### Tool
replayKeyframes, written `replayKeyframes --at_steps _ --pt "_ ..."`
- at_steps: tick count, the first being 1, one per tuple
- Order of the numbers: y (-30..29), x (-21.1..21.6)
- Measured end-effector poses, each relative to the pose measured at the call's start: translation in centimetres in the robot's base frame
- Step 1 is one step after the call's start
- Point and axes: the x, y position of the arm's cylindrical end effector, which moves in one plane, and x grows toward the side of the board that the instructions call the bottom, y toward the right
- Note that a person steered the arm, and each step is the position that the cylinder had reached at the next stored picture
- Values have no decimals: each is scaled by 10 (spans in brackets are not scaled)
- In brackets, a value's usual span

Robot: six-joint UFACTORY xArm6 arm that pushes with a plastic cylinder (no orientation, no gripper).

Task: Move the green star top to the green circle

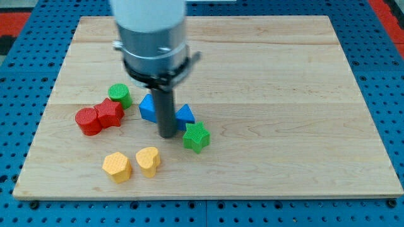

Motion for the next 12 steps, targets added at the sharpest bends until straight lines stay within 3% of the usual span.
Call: replayKeyframes --at_steps 2,4,7,8,9,10,11,12 --pt "-7 -53" --pt "8 -30" --pt "19 46" --pt "103 32" --pt "139 -41" --pt "140 -55" --pt "150 -13" --pt "69 -64"
